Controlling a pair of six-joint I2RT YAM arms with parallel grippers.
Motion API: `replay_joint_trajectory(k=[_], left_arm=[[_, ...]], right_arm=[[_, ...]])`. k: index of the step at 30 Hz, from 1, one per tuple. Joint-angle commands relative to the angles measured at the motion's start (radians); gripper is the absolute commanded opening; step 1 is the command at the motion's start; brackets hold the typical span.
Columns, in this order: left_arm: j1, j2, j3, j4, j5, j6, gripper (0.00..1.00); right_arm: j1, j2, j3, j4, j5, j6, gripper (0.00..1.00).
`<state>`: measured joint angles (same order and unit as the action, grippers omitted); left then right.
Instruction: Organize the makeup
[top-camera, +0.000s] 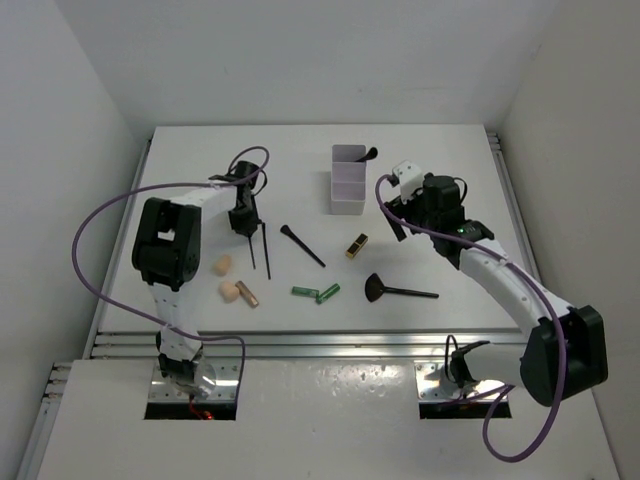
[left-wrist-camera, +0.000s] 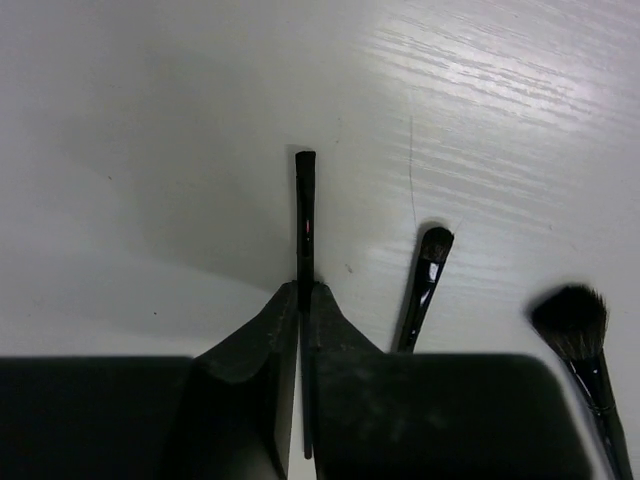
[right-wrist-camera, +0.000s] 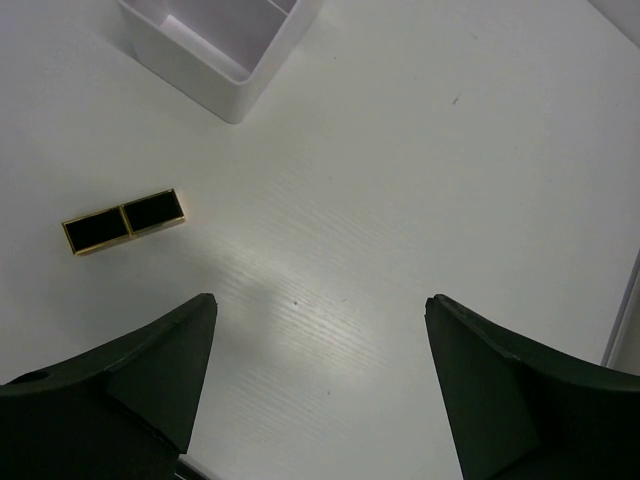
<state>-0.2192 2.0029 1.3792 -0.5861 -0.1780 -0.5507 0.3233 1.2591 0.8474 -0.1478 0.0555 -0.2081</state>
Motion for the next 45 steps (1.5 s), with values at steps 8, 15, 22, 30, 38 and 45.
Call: replay_joint_trajectory(k=[8, 15, 22, 30, 38, 45], left_arm=[[0.041, 0.069, 0.047, -0.021, 0.018, -0.043, 0.0], [0.029, -0.01, 0.26, -0.021, -0.021, 0.034, 0.0], [-0.081, -0.052, 0.466, 0.336, 0.084, 0.34, 0.0], [-0.25, 0.0, 0.284, 1.229, 0.345, 0.515, 0.0], [-0.319, 0.174, 0.357, 1.491, 0.407, 0.569, 0.0], [-0.319, 0.281, 0.368, 1.591, 0.345, 0.627, 0.0]], right_arm=[[-0.003, -0.081, 0.016, 0.002, 0.046, -0.039, 0.86], [-0.03, -0.075, 0.015, -0.068, -0.11, -0.028, 0.89], [-0.067, -0.043, -0.018, -0.239, -0.472, -0.095, 0.89], [-0.115, -0.01, -0.097, -0.298, -0.6, -0.172, 0.88], [-0.161, 0.007, -0.091, -0.345, -0.632, -0.169, 0.85], [-0.184, 0.017, -0.143, -0.323, -0.634, -0.171, 0.85]])
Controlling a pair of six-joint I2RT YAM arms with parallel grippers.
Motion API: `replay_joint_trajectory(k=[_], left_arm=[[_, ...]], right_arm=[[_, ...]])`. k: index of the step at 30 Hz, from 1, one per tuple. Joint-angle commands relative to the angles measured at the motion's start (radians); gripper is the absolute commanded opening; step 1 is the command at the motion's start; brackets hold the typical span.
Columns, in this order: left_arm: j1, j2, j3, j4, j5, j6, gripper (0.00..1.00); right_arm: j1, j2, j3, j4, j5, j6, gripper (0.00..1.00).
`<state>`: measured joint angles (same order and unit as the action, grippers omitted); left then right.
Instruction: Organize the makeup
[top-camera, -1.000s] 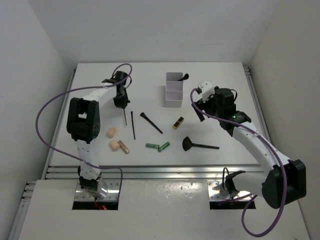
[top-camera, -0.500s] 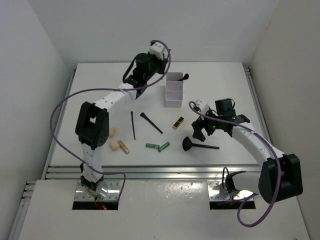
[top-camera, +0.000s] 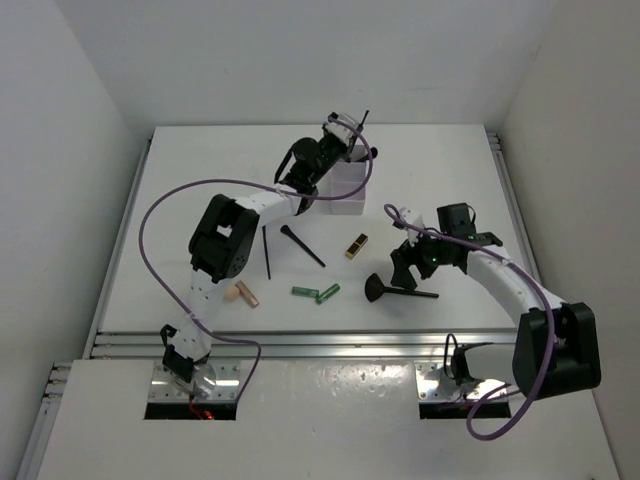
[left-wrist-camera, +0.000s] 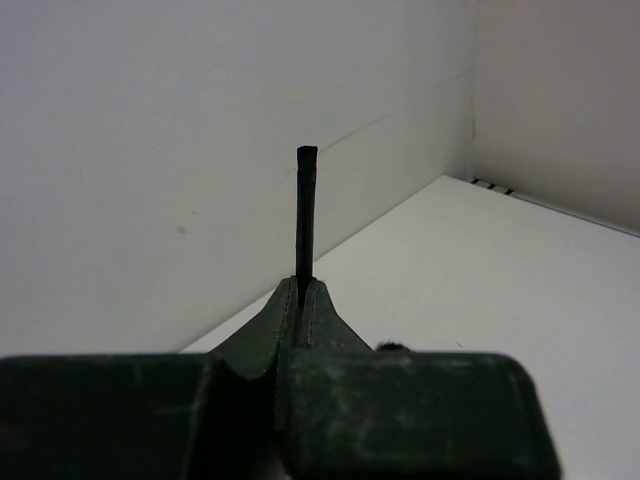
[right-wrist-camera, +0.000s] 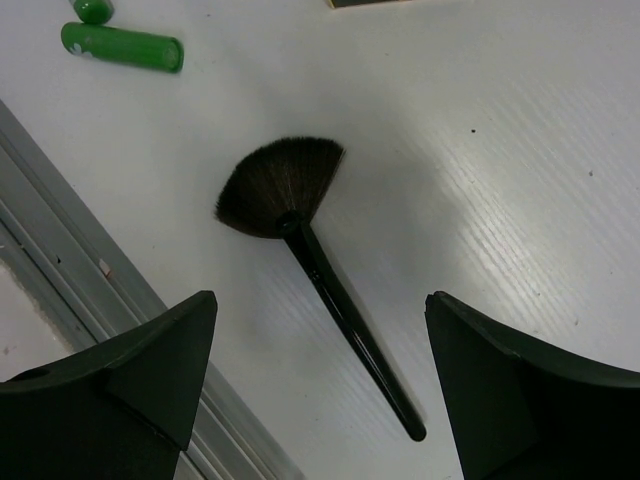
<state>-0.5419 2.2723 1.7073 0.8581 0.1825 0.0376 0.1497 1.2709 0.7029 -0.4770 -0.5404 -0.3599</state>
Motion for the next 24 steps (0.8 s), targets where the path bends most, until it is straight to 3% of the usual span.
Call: replay_joint_trajectory(k=[1, 9, 11, 12, 14, 15, 18, 24], left_arm=[[0.003, 0.029, 0.04, 0.156, -0.015, 0.025, 0.0], [0.013, 0.044, -0.064, 0.165, -0.006, -0.073, 0.0], [0.013, 0.029, -0.089, 0.13, -0.006, -0.073, 0.14], [0.013, 0.006, -0.089, 0.115, -0.006, -0.073, 0.31], [0.025, -0.014, -0.116, 0.084, -0.006, -0.064, 0.39], [0.034, -0.04, -0.129, 0.062, -0.006, -0.064, 0.5], [0.034, -0.115, -0.158, 0.01, 0.009, 0.0, 0.65], [0.054, -0.289, -0.208, -0.206, 0.0, 0.009, 0.71]], right_arm=[[-0.01, 0.01, 0.021, -0.014, -0.03, -0.034, 0.85], [0.001, 0.107, 0.069, -0.153, 0.019, -0.114, 0.84], [0.04, 0.143, 0.087, -0.176, 0.069, -0.16, 0.84], [0.053, 0.162, 0.096, -0.205, 0.127, -0.184, 0.84], [0.091, 0.195, 0.119, -0.219, 0.19, -0.212, 0.83], [0.094, 0.202, 0.122, -0.219, 0.195, -0.214, 0.83], [0.117, 0.234, 0.127, -0.207, 0.204, -0.232, 0.81], [0.172, 0.327, 0.162, -0.181, 0.302, -0.229, 0.67]])
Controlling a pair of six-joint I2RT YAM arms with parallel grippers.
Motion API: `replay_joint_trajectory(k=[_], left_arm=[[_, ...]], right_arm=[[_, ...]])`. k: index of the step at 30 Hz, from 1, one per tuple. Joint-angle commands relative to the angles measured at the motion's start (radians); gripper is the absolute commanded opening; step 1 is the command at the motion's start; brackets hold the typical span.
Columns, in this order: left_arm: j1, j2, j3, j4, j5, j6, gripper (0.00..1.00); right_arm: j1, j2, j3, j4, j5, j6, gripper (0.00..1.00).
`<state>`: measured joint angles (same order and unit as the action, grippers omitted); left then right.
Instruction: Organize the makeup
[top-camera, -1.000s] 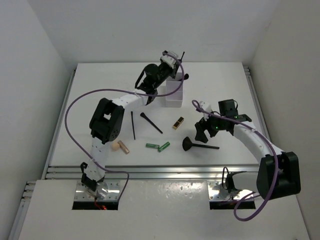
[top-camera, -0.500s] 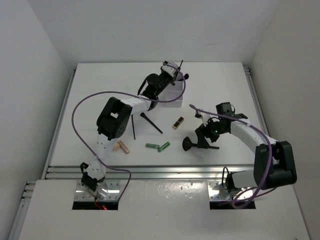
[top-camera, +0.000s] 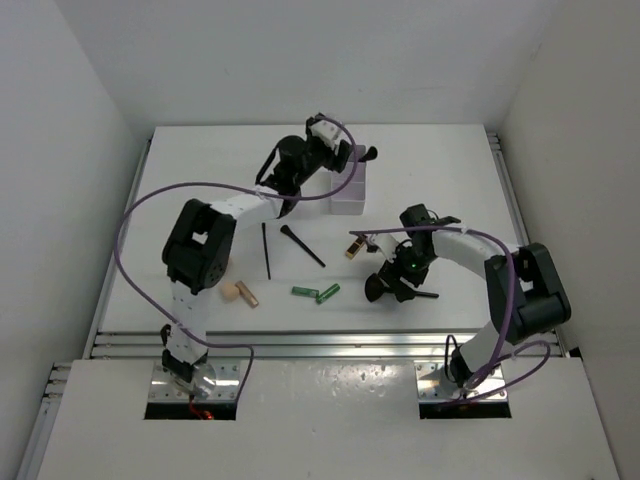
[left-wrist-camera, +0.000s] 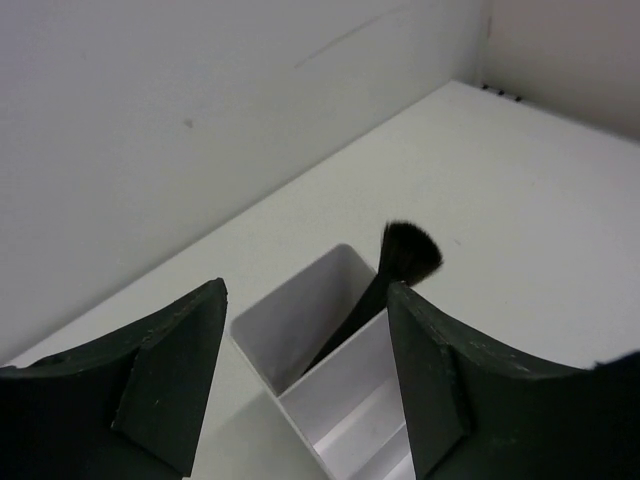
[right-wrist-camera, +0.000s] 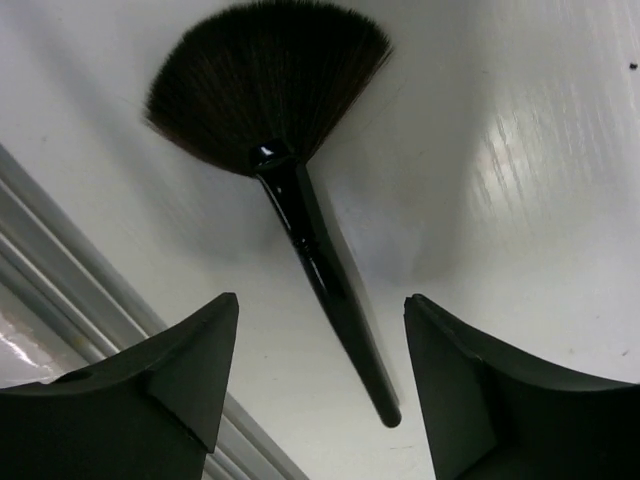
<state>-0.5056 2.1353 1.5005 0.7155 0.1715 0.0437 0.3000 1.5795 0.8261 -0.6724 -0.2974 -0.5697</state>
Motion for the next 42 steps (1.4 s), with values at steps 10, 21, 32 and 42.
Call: replay_joint_trajectory(k=[10, 21, 32, 42], left_arm=[[0.061, -0.564, -0.299, -0.539, -0.272, -0.155, 0.71], [0.153, -0.791, -0.542, -0.708, -0.374, -0.271, 0.74], [0.222, -0.772, -0.683, -0.653, -0.349, -0.354, 0.74], [0.222, -0.726, -0.692, -0.596, -0.359, -0.344, 0.75]], right_arm=[[0.137, 0.068, -0.065, 0.209, 0.228, -0.006, 0.37], [0.157, -0.051, -0.023, 0.102, 0.207, -0.05, 0.0], [0.035, -0.222, 0.231, 0.812, -0.352, 0.459, 0.0], [-0.019, 0.375, 0.58, 1.625, 0.055, 0.775, 0.0]])
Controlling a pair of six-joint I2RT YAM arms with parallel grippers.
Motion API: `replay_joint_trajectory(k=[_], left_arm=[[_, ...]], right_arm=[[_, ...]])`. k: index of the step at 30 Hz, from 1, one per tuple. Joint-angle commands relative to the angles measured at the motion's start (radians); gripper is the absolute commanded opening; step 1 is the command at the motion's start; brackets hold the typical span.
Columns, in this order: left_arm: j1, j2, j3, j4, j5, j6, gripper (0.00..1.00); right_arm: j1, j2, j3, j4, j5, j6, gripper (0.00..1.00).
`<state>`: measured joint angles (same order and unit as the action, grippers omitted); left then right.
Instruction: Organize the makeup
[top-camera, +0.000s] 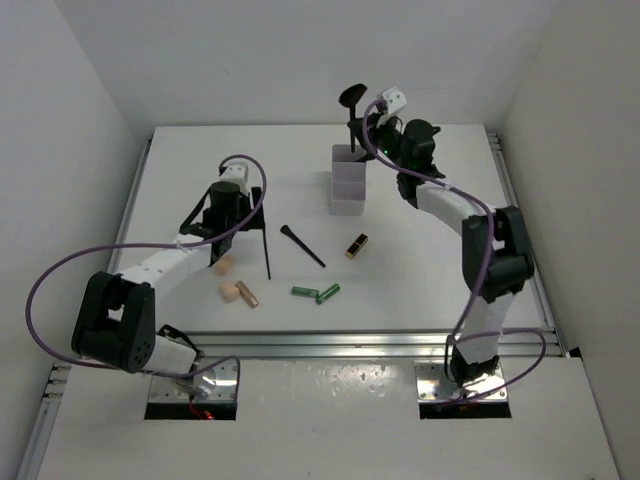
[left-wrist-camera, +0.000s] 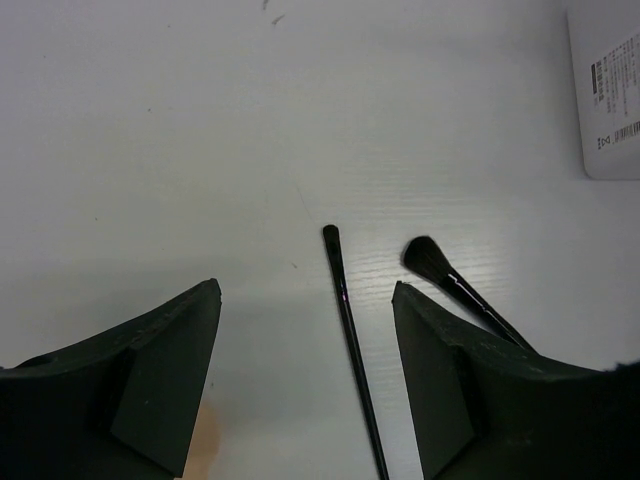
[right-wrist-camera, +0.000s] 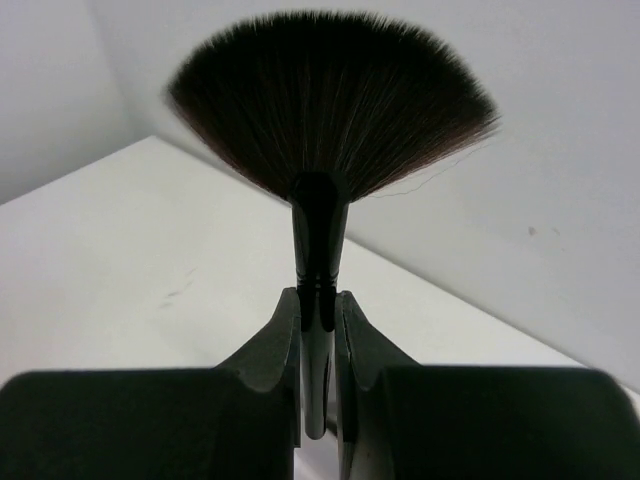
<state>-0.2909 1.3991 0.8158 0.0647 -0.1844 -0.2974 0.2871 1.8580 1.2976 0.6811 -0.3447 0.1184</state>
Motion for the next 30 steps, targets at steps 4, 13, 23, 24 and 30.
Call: replay_joint_trajectory(k=[4, 13, 23, 24, 30], left_arm=[[0.007, 0.032, -0.016, 0.075, -0.024, 0.017, 0.75], [0.007, 0.138, 0.019, 0.054, 0.017, 0.069, 0.74], [-0.022, 0.235, 0.117, -0.082, 0.037, 0.147, 0.73], [-0.022, 0.245, 0.126, -0.082, 0.052, 0.156, 0.73], [-0.04, 0.256, 0.135, -0.091, 0.053, 0.165, 0.71]], right_arm=[[-0.019, 0.269, 0.247, 0.271, 0.098, 0.057, 0.0], [-0.034, 0.31, 0.132, 0.324, 0.082, 0.102, 0.0], [-0.028, 0.239, -0.063, 0.38, 0.075, 0.112, 0.13], [-0.026, 0.231, -0.064, 0.38, 0.078, 0.103, 0.2], [-0.008, 0.149, -0.023, 0.221, 0.091, -0.015, 0.54]])
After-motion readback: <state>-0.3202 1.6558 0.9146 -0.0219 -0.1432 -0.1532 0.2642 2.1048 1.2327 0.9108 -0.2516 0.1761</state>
